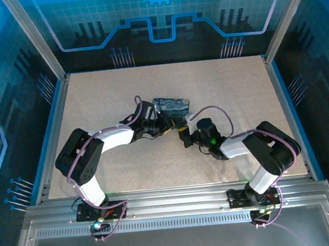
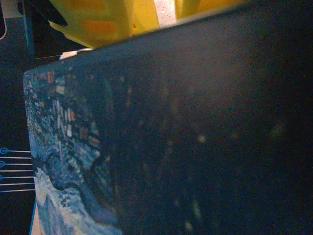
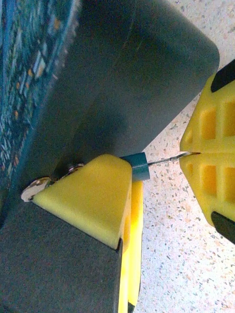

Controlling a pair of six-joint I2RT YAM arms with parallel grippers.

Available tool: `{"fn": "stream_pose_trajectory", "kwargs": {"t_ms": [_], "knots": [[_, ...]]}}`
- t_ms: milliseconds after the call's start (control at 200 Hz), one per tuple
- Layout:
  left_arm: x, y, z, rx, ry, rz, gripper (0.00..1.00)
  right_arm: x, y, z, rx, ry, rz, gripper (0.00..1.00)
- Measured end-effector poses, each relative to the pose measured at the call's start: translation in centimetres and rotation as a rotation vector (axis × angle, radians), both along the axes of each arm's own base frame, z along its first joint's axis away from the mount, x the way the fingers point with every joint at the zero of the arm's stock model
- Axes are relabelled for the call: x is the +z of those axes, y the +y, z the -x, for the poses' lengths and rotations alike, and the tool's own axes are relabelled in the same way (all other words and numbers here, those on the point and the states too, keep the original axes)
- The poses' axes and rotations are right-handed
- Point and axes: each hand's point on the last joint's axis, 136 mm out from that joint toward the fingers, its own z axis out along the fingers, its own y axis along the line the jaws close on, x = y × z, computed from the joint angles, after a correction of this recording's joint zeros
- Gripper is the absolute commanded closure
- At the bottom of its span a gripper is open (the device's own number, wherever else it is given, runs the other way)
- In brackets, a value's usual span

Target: Unlock the padlock with the key

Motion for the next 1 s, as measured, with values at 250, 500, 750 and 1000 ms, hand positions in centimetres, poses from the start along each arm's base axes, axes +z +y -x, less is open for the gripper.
{"fn": "stream_pose_trajectory", "kwargs": {"t_ms": [250, 500, 750, 1000], "knots": [[0.08, 0.01, -0.16, 0.005, -0.008, 0.0, 0.93, 0.12, 0.0, -0.22, -0.021, -0.03, 0.026, 1.0], [0.01, 0.15, -0.31, 0.014, -0.011, -0.007, 0.93, -0.04, 0.07, -0.5, -0.033, -0.075, 0.078, 1.0], [-0.02, 0.22, -0.4, 0.019, -0.014, -0.011, 0.93, 0.06, 0.28, -0.44, -0.025, -0.08, 0.074, 1.0], [-0.07, 0.35, -0.53, 0.027, -0.017, -0.018, 0.93, 0.37, 0.49, -0.54, 0.008, -0.025, 0.007, 1.0]]}}
